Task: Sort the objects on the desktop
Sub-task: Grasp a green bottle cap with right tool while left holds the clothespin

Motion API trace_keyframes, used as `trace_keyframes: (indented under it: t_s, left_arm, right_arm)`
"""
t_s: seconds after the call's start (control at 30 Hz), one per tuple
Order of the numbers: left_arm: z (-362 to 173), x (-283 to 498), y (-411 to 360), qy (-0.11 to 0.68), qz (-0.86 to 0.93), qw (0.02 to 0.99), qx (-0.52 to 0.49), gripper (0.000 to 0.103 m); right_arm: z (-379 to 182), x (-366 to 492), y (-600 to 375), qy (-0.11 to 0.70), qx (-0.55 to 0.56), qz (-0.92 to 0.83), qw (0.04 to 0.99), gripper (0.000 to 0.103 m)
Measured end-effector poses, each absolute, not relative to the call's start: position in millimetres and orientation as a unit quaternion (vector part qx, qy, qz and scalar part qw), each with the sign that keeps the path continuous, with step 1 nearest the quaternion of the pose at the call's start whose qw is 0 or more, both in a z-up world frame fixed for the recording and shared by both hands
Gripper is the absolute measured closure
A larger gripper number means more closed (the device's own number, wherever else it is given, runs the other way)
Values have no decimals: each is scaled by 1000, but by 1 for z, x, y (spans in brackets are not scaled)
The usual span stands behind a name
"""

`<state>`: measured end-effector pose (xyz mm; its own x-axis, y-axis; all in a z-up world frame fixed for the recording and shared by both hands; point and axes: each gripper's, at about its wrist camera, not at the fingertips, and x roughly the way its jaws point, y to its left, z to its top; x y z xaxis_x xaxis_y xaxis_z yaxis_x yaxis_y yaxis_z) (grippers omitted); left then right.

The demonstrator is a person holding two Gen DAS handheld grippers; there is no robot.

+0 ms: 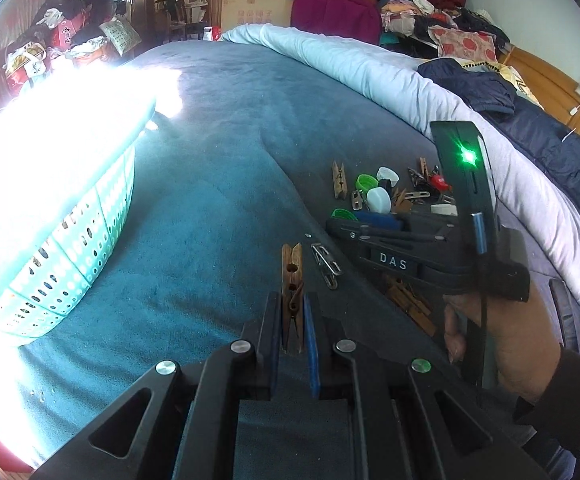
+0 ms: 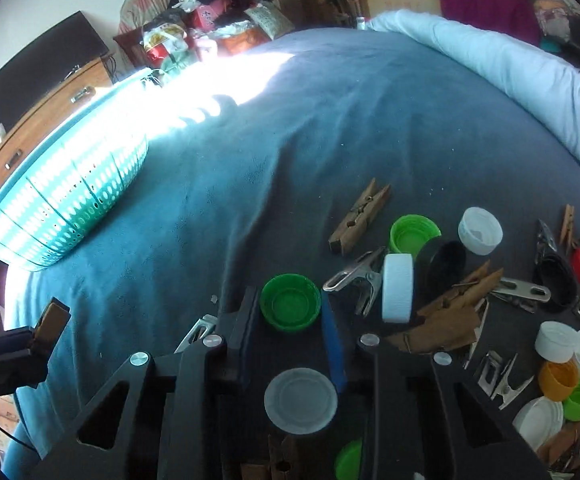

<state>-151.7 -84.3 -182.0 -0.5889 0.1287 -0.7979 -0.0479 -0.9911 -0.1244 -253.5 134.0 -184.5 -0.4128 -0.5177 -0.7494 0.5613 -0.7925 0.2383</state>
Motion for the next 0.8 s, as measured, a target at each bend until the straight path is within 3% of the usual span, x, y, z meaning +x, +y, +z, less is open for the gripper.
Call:
trace_keyframes:
  t_s: [0.37, 0.8]
  left_arm:
    - [-134, -132, -88, -46, 919, 62, -387, 91]
    - [-48, -109, -132, -45, 949, 10, -312, 91]
  right_arm:
    - [-95, -189, 170, -30, 352, -873, 336, 74]
    - [-13, -159, 143, -22, 300, -880, 369, 74]
